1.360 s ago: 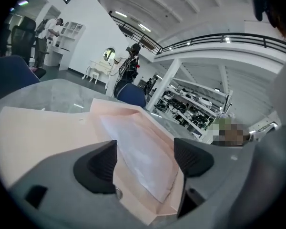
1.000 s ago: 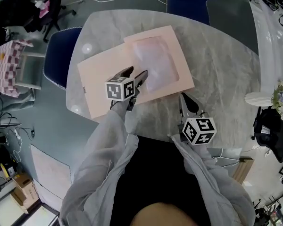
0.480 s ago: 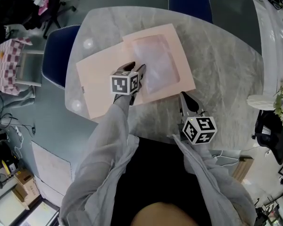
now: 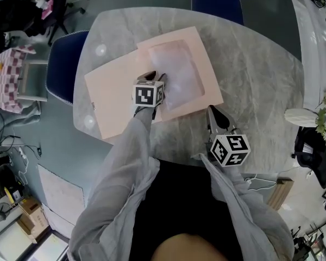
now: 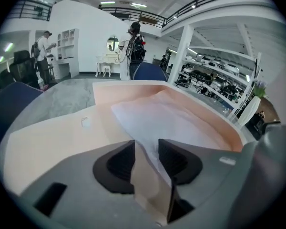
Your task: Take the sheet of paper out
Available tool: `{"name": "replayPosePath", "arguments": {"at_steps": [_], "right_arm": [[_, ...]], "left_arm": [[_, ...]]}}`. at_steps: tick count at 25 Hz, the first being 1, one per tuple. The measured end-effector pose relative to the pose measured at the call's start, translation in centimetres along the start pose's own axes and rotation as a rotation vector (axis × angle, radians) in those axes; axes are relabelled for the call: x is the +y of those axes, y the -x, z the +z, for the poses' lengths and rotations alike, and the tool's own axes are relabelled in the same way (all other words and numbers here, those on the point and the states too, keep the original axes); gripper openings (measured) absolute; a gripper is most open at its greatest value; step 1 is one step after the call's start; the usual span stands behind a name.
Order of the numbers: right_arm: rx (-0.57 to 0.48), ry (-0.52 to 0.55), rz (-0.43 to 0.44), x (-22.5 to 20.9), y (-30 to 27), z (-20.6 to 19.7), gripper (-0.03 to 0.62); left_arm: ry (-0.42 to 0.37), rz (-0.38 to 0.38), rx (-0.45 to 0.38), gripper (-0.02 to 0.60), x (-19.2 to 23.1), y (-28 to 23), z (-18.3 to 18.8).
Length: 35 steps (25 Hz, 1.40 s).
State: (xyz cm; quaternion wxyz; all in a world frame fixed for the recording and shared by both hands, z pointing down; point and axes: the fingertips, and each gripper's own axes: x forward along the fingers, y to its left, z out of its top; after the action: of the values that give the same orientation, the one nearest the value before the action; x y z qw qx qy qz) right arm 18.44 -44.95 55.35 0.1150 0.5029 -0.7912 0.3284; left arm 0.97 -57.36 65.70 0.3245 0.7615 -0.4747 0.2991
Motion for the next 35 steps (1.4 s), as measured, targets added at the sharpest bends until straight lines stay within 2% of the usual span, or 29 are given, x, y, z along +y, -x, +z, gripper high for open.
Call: {"name": "replayPosePath", "arguments": {"at_steps": [3, 7, 9, 12, 18, 22, 30, 35], "right_arm": [[0.001, -0.005, -0.010, -0.6, 0.0, 0.0, 0.009], [-0.001, -0.010, -0.012, -0.9, -0.1, 0.1, 0.009], [-0.001, -0.008, -0.008, -0.8, -0.2, 0.1, 0.009], [0.001, -0.002, 0.002, -0.6, -0.3, -0.1, 0.009], [0.005, 0.003, 0.008, -0.4, -0.5, -0.1, 0.009], [-0.006, 0.000, 0.008, -0.5, -0.5, 0.1, 0.009], [-0.030, 0.006, 0.004, 0.0, 0.2, 0.4, 0.009], [-0.032, 0.025, -0.001, 0.3, 0.9, 0.0, 0.009]], "left_arm": [[-0.041, 0.039, -0.004, 0.143, 0.2, -0.2, 0.0], [-0.052, 0.061, -0.003, 0.130, 0.3, -0.1, 0.0], [-0.056, 0.088, -0.004, 0.066, 0.8, -0.1, 0.0], [-0.027, 0.095, -0.010, 0.016, 1.4, -0.1, -0.1], [0.004, 0.085, -0.027, 0.012, 1.8, 0.1, 0.2], [0.031, 0.048, -0.053, 0.006, 1.5, 0.5, 0.6], [0.028, 0.017, -0.108, 0.005, 0.9, 2.3, 1.4], [0.040, 0.006, -0.113, 0.005, 1.0, 3.5, 0.4]]}}
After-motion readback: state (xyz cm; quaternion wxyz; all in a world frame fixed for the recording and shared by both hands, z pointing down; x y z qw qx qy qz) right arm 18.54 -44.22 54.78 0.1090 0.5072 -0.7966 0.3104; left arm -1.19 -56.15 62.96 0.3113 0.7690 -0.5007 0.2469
